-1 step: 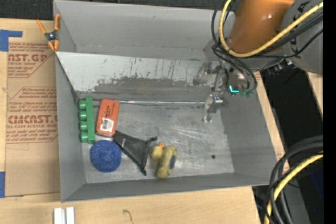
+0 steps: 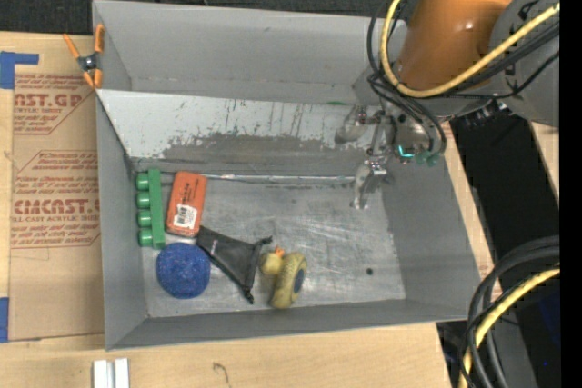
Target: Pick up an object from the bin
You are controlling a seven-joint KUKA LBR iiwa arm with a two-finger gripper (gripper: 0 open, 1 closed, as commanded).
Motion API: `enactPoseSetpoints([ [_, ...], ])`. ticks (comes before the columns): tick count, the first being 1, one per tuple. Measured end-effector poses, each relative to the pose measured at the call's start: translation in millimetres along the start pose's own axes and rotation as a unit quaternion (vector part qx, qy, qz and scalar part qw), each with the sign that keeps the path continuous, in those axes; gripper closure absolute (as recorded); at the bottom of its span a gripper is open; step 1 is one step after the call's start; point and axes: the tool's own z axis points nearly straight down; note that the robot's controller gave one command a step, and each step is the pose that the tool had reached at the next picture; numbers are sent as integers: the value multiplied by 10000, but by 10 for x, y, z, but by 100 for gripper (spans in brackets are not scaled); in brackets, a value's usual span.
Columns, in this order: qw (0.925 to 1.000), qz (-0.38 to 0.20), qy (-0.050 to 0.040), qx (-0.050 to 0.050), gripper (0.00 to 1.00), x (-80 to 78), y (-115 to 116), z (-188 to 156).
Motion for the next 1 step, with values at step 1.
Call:
enactPoseSetpoints([
  [1,10000,56,-33,0,0,110,-26,472],
])
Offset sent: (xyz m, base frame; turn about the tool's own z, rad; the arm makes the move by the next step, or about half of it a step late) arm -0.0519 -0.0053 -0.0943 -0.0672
